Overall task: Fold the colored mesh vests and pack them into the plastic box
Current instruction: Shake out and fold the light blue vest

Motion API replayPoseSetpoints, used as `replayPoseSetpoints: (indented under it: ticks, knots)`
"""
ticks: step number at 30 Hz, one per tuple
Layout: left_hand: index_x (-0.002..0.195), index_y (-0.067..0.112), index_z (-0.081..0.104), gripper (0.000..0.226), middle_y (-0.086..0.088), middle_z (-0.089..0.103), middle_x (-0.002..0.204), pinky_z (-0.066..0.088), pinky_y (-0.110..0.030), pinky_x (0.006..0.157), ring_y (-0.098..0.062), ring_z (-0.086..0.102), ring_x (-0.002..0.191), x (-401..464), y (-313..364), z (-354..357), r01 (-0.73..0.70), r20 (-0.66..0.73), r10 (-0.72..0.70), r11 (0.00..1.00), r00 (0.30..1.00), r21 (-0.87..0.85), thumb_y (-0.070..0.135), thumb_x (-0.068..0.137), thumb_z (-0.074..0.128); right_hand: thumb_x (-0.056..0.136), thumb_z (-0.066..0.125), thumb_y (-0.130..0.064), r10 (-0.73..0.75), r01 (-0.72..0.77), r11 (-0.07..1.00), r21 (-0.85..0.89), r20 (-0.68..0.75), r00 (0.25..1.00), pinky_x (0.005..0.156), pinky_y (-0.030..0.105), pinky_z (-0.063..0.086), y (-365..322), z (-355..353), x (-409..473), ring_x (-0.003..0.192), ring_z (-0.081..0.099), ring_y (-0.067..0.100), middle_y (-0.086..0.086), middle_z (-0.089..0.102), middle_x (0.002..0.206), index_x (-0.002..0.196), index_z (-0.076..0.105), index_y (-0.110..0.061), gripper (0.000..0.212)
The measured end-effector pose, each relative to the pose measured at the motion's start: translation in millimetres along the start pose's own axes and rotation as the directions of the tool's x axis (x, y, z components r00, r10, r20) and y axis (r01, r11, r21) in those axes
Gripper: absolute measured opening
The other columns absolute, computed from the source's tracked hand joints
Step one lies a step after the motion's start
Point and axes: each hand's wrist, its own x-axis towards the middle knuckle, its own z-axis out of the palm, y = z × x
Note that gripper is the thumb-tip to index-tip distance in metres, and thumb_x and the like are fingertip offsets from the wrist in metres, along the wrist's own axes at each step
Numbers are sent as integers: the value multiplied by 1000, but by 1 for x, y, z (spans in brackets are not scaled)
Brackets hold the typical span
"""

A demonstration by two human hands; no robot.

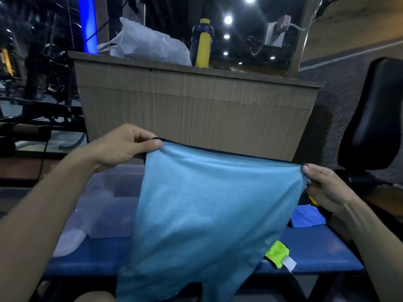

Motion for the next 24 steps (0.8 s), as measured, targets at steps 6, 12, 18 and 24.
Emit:
replayPoseSetpoints:
  ticks: [6,12,18,24]
  knots:
    - [67,12,75,29,7,58,54,35,-21,52,-4,44,47,9,-25,14,120,-275,-14,920,961,373,32,88,78,60,95,-51,-23,25,1000,16,-110,994,70,29,51,6,-8,2,72,53,18,11,49,80,83,65,-8,57]
    - [62,17,73,25,12,66,56,38,-12,50,2,54,49,10,-57,37,169,-493,67,892,868,418,29,77,88,74,78,-28,-100,82,994,-76,-280,955,63,29,57,-1,14,9,72,66,16,4,73,78,72,80,-16,12]
    - [69,9,72,15,1,73,68,54,-14,65,-7,64,63,9,-62,47,33,-415,-131,971,900,-237,-1,68,84,84,82,-18,-107,57,989,-135,-407,907,82,44,54,5,12,18,86,66,31,21,73,94,85,79,-8,10]
    - [72,15,81,11,-1,77,79,55,-15,68,-6,71,74,-5,-56,45,53,-180,-89,980,980,-193,26,68,82,79,86,-30,-96,49,993,-108,-491,866,76,46,53,11,6,20,83,61,31,19,67,90,84,79,-12,20]
